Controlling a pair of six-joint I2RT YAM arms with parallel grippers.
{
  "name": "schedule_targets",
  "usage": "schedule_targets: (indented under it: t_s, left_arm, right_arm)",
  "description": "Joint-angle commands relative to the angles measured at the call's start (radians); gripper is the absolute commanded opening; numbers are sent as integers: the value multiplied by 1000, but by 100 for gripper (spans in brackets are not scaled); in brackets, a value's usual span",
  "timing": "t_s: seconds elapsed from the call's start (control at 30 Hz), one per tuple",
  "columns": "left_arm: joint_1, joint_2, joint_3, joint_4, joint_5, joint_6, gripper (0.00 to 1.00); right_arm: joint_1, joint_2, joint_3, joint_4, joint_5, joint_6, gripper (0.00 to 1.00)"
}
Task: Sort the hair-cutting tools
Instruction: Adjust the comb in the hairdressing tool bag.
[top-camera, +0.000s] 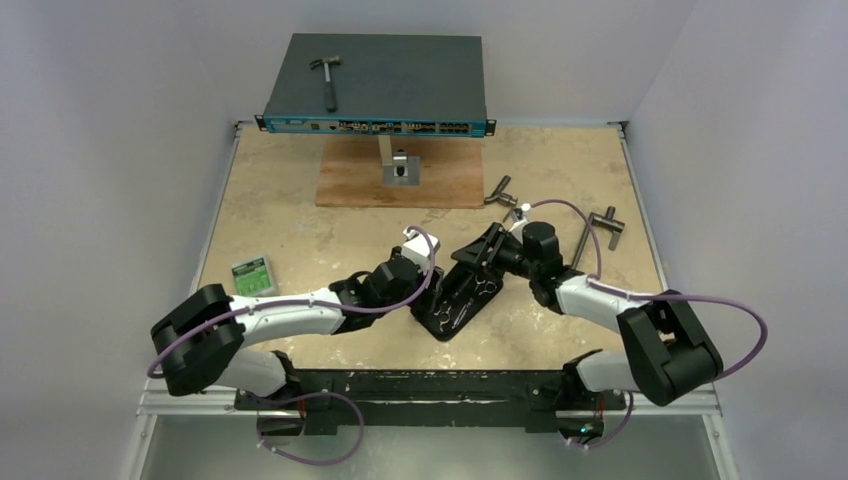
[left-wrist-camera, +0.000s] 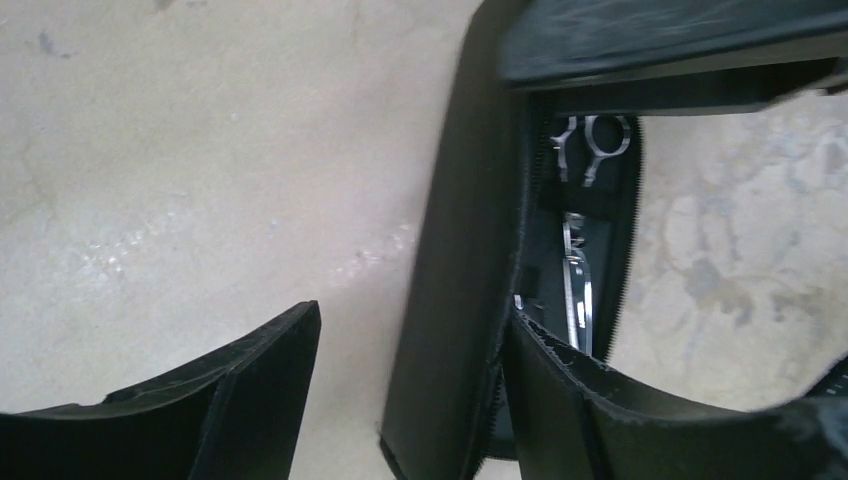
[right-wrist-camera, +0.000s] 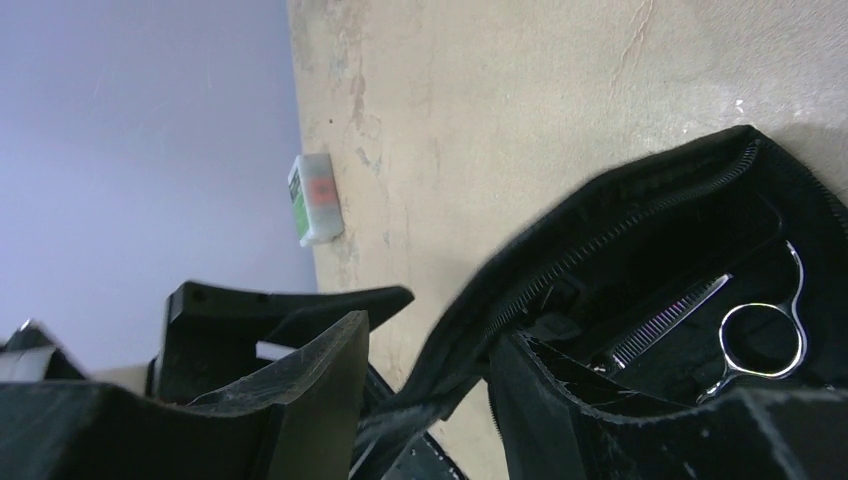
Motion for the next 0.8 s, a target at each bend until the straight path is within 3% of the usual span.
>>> schedule_targets:
  t_s: [0.0, 0.5, 0.77]
  left_arm:
    - [44, 31, 33, 53, 46, -15, 62]
    - [61, 22, -11, -31, 1, -102, 0]
    - [61, -72, -82, -65, 6, -224, 0]
  right_arm:
    - [-24, -67, 29, -57, -18, -60, 48]
    - [-61, -230, 2, -276, 61, -268, 46]
    - [-59, -178, -16, -259, 75, -290, 39]
